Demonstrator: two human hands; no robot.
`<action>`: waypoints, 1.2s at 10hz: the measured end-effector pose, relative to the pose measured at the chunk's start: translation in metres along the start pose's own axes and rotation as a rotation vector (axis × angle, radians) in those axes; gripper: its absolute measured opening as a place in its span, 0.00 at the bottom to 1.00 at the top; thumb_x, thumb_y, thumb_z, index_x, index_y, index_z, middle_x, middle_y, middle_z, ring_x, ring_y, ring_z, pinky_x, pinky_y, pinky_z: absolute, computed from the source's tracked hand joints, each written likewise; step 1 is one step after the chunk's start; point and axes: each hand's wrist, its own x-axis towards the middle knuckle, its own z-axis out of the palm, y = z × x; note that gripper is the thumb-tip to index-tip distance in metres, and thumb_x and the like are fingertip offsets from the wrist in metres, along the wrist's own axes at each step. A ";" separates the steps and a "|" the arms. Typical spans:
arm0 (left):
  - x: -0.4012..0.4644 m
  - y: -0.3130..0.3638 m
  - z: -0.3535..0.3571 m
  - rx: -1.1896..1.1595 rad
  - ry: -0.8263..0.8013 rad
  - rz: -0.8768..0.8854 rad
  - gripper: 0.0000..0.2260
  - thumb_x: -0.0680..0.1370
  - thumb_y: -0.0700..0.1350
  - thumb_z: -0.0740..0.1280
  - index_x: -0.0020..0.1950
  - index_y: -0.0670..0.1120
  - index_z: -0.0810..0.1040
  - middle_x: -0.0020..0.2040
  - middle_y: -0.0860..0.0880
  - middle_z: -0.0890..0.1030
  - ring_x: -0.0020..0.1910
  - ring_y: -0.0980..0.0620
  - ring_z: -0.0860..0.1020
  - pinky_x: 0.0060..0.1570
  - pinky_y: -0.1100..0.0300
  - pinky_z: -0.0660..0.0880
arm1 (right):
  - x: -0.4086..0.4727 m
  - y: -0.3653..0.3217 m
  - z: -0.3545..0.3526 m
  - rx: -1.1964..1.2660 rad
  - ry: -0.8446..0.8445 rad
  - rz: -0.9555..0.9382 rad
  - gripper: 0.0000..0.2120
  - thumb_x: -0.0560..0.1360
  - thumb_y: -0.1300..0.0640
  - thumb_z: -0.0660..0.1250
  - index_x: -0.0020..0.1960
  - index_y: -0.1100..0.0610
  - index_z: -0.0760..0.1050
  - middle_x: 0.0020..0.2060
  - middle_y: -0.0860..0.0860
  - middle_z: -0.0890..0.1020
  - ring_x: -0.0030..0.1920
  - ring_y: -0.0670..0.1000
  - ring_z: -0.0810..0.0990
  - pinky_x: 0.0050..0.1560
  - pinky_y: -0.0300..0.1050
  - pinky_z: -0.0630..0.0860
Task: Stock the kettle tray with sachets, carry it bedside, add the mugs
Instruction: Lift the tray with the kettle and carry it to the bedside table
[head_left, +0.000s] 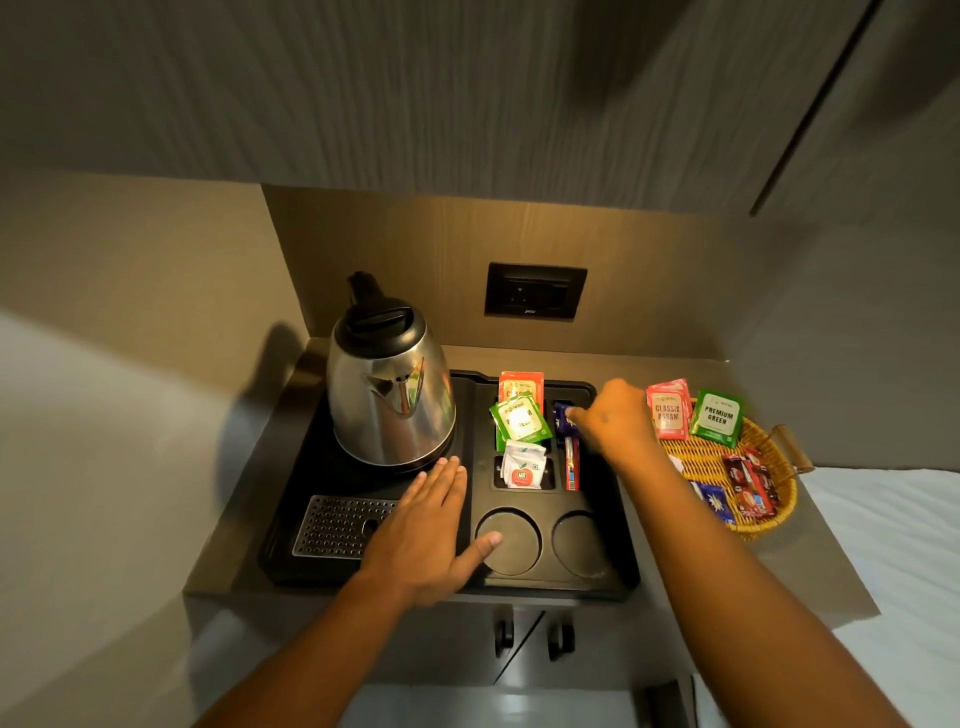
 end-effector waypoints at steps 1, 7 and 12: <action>-0.007 -0.002 0.003 -0.169 0.135 -0.008 0.36 0.77 0.68 0.53 0.78 0.47 0.56 0.78 0.53 0.57 0.77 0.55 0.53 0.73 0.59 0.52 | -0.052 0.031 0.017 -0.258 -0.005 -0.115 0.08 0.73 0.57 0.68 0.49 0.60 0.78 0.43 0.58 0.82 0.41 0.59 0.81 0.35 0.45 0.73; 0.023 -0.131 -0.055 -0.233 0.138 -0.834 0.18 0.83 0.50 0.56 0.57 0.38 0.78 0.56 0.37 0.81 0.55 0.39 0.78 0.50 0.50 0.72 | -0.060 0.040 0.031 -0.115 -0.056 0.030 0.06 0.74 0.64 0.64 0.43 0.63 0.79 0.37 0.58 0.80 0.37 0.59 0.79 0.37 0.48 0.78; 0.018 -0.138 -0.083 -0.106 0.208 -0.862 0.20 0.84 0.51 0.55 0.49 0.38 0.79 0.48 0.37 0.81 0.41 0.41 0.76 0.41 0.52 0.68 | -0.079 0.022 0.014 -0.095 0.124 -0.005 0.06 0.75 0.63 0.64 0.46 0.63 0.80 0.41 0.58 0.82 0.37 0.57 0.78 0.34 0.45 0.73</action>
